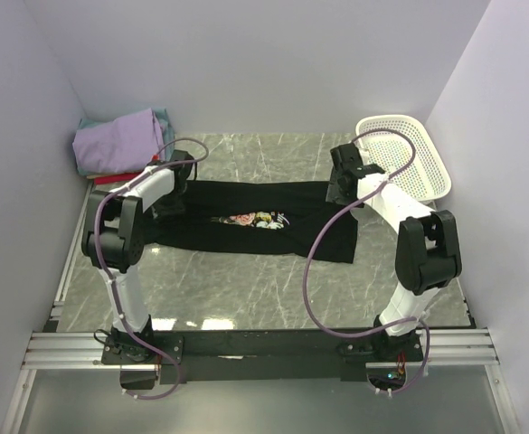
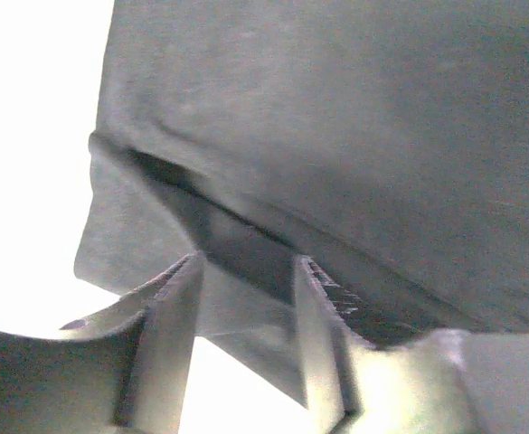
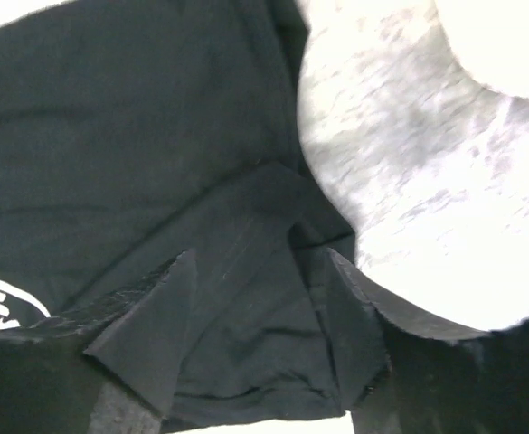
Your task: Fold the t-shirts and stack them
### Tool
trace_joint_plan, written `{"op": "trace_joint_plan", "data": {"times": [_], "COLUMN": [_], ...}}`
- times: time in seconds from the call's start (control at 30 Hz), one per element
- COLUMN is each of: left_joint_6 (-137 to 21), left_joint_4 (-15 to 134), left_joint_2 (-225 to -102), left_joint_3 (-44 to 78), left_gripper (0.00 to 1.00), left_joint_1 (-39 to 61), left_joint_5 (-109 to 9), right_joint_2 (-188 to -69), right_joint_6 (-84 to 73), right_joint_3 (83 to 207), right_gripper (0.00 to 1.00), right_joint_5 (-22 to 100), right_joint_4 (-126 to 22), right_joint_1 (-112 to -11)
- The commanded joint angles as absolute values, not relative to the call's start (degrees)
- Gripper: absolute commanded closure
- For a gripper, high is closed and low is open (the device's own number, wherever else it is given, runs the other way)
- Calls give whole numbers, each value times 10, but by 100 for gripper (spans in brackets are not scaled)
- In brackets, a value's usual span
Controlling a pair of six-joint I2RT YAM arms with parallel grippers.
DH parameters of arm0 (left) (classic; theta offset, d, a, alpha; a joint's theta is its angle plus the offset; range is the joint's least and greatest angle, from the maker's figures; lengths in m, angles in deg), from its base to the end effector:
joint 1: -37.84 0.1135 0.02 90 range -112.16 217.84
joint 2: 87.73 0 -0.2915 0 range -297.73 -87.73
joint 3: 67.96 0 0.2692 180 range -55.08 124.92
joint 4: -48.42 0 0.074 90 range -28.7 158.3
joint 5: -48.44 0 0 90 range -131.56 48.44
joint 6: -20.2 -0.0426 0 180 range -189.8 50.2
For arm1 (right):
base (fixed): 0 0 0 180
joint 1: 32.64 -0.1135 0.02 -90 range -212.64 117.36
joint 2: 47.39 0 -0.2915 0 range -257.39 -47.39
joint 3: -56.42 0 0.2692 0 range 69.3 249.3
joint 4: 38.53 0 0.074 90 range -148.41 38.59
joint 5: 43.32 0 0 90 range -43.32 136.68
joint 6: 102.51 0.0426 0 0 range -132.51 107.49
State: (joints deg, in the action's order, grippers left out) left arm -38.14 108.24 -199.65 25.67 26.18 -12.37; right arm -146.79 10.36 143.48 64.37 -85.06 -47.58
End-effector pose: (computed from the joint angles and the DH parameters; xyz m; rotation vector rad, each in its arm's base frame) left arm 0.4031 -0.0620 0.1906 -0.5433 2.6576 0.5520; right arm 0.3800 0.0880 0.2455 0.2841 2.5146 -0.1440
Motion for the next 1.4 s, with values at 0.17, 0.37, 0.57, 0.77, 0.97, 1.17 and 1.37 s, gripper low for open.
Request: {"op": "trace_joint_plan", "data": {"times": [0.17, 0.37, 0.57, 0.77, 0.97, 1.17, 1.37], "left_joint_6": [-391, -396, -402, -398, -399, -403, -404], "left_joint_4": [1096, 1047, 992, 983, 978, 981, 985], "left_joint_2": [-1914, -1871, -1827, -1827, -1828, -1836, -1843], "left_joint_3": [255, 223, 181, 166, 159, 164, 166], "left_gripper": [37, 26, 17, 19, 19, 20, 20], "left_joint_1": [280, 280, 278, 278, 278, 278, 279], "left_joint_5": [-110, -197, -280, -301, -302, -296, -292], "right_joint_2": [-1417, -1374, -1356, -1365, -1391, -1418, -1407], "right_joint_6": [88, 110, 140, 167, 185, 192, 200], "right_joint_3": [1452, 1372, 1287, 1236, 1233, 1247, 1247], "right_gripper": [34, 35, 35, 36, 36, 37, 37], "right_joint_5": [586, 470, 387, 322, 296, 302, 318], "right_joint_4": [-829, -804, -760, -698, -667, -677, -686], "right_joint_1": [-458, -461, -463, -468, -473, -491, -512]}}
